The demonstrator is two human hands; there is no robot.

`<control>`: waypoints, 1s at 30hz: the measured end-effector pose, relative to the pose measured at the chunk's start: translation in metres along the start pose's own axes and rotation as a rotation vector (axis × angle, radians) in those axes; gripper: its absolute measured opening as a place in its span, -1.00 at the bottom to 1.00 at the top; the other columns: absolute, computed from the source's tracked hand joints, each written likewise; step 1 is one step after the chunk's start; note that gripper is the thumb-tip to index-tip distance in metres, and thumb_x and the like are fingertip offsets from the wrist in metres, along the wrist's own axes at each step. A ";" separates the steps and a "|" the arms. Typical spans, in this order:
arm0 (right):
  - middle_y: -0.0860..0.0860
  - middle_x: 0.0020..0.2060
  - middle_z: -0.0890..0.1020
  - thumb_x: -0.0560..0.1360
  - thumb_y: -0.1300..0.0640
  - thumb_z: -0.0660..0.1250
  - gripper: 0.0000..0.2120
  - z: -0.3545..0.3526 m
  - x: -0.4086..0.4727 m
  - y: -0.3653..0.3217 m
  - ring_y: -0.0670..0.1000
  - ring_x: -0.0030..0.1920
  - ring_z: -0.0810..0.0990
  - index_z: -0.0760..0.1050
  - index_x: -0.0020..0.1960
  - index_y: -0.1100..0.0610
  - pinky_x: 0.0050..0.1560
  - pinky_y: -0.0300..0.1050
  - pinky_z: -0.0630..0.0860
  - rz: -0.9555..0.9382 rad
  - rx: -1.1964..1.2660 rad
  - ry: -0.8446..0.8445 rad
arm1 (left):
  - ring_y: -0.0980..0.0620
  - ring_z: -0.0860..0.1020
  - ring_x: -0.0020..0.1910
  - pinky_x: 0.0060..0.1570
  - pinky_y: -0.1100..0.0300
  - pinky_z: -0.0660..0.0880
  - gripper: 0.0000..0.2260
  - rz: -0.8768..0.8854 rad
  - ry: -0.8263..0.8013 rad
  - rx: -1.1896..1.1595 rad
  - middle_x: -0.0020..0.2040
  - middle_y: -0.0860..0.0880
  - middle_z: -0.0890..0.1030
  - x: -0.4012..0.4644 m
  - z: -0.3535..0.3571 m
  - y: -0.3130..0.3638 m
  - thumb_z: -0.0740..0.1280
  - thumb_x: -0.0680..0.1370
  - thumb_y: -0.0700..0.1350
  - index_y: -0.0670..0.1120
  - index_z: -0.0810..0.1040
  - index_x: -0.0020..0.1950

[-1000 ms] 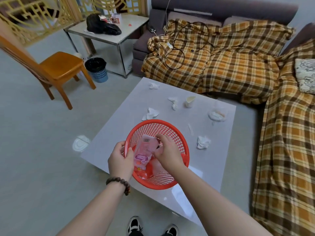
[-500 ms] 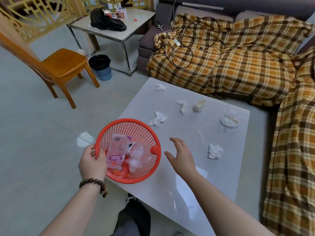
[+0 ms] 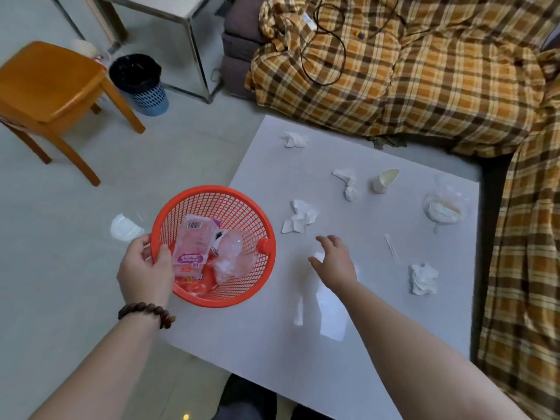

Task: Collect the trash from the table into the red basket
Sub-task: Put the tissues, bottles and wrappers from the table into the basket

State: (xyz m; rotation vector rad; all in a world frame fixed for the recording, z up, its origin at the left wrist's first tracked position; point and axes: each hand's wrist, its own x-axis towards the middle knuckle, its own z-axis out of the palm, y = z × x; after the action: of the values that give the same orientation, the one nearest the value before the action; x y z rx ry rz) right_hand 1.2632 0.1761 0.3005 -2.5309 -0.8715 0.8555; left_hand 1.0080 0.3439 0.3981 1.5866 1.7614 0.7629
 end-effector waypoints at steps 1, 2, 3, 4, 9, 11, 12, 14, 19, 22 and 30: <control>0.10 0.46 0.24 0.52 0.06 0.31 -0.48 0.003 0.012 -0.001 0.14 0.44 0.21 0.27 0.43 0.06 0.33 0.00 0.28 0.002 -0.017 -0.005 | 0.04 0.52 -0.13 -0.17 0.23 0.41 -0.83 0.006 -0.009 0.000 -0.05 -0.04 0.58 0.007 0.005 0.000 0.32 0.53 -0.18 -0.14 0.54 0.12; 0.11 0.46 0.23 0.51 0.06 0.31 -0.48 0.006 0.025 -0.002 0.14 0.44 0.20 0.27 0.44 0.05 0.35 0.00 0.26 0.001 -0.032 -0.011 | 0.04 0.52 -0.12 -0.16 0.22 0.42 -0.82 0.011 -0.014 0.000 -0.05 -0.03 0.57 0.013 0.010 0.000 0.32 0.53 -0.18 -0.15 0.54 0.13; 0.12 0.47 0.23 0.51 0.06 0.32 -0.48 0.010 0.038 -0.002 0.15 0.45 0.19 0.27 0.44 0.05 0.36 0.01 0.25 -0.001 -0.045 -0.018 | 0.04 0.52 -0.12 -0.16 0.21 0.43 -0.81 0.014 -0.015 -0.002 -0.05 -0.01 0.56 0.018 0.015 -0.001 0.32 0.54 -0.18 -0.14 0.54 0.13; 0.13 0.47 0.23 0.51 0.07 0.32 -0.47 0.014 0.051 -0.003 0.15 0.45 0.18 0.27 0.44 0.05 0.37 0.02 0.26 -0.004 -0.055 -0.024 | 0.04 0.53 -0.12 -0.17 0.21 0.43 -0.81 0.014 -0.016 -0.005 -0.06 0.00 0.55 0.022 0.019 -0.002 0.32 0.54 -0.17 -0.14 0.54 0.14; 0.12 0.51 0.14 0.50 0.11 0.30 -0.43 0.040 0.114 -0.003 0.16 0.48 0.12 0.21 0.47 0.03 0.40 0.01 0.22 -0.106 -0.129 -0.033 | 0.14 0.55 -0.20 -0.33 0.34 0.40 -0.86 0.014 0.007 -0.006 -0.10 0.05 0.57 0.033 0.035 -0.020 0.33 0.54 -0.12 -0.04 0.53 0.09; 0.09 0.54 0.06 0.50 0.17 0.26 -0.39 0.051 0.134 -0.001 0.13 0.52 0.02 0.13 0.50 -0.02 0.45 0.00 0.13 -0.146 -0.169 -0.044 | 0.23 0.56 -0.20 -0.34 0.30 0.45 -0.89 -0.005 0.022 -0.021 -0.15 0.16 0.57 0.032 0.037 -0.029 0.33 0.54 -0.08 0.11 0.49 0.02; 0.06 0.55 0.01 0.51 0.20 0.24 -0.36 0.056 0.141 0.001 0.13 0.53 -0.02 0.09 0.51 -0.06 0.45 -0.02 0.11 -0.152 -0.190 -0.062 | 0.25 0.56 -0.20 -0.34 0.29 0.46 -0.87 -0.019 0.027 -0.026 -0.15 0.23 0.56 0.030 0.037 -0.033 0.34 0.54 -0.06 0.17 0.47 0.00; 0.02 0.56 -0.03 0.52 0.25 0.19 -0.35 0.066 0.151 0.006 0.13 0.53 -0.02 0.05 0.52 -0.10 0.43 -0.02 0.17 -0.132 -0.225 -0.123 | 0.27 0.58 -0.20 -0.36 0.29 0.48 -0.86 -0.044 0.038 -0.021 -0.15 0.27 0.56 0.027 0.038 -0.042 0.34 0.53 -0.04 0.21 0.47 0.00; 0.13 0.12 0.47 0.45 0.29 0.21 -0.70 0.081 0.141 0.022 0.16 0.25 0.35 0.48 0.16 0.15 -0.01 -0.02 0.49 -0.130 -0.291 -0.104 | 0.26 0.60 -0.18 -0.28 0.24 0.52 -0.87 -0.060 0.046 -0.005 -0.14 0.27 0.59 0.023 0.039 -0.049 0.34 0.53 -0.04 0.20 0.49 0.01; 0.12 -0.07 0.51 0.46 0.29 0.20 -0.82 0.079 0.129 0.031 0.14 0.09 0.44 0.56 -0.03 0.21 -0.17 -0.11 0.41 -0.099 -0.278 -0.065 | 0.21 0.59 -0.14 -0.26 0.23 0.51 -0.89 -0.052 0.034 0.010 -0.12 0.17 0.60 0.023 0.039 -0.046 0.33 0.55 -0.06 0.12 0.50 0.05; 0.06 -0.19 0.59 0.47 0.28 0.27 -0.87 0.014 0.059 -0.003 0.12 -0.11 0.54 0.60 -0.09 0.20 -0.14 -0.06 0.45 -0.166 0.151 0.193 | 0.09 0.57 -0.17 -0.32 0.38 0.40 -0.83 -0.077 0.045 -0.010 -0.06 0.04 0.58 0.013 0.044 -0.018 0.31 0.54 -0.15 -0.07 0.53 0.13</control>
State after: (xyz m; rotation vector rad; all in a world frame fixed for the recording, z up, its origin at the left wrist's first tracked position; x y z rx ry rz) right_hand 1.2902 0.2176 0.2658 -2.3273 -0.9028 0.5908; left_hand 1.0308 0.3547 0.3555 1.4970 1.8364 0.7745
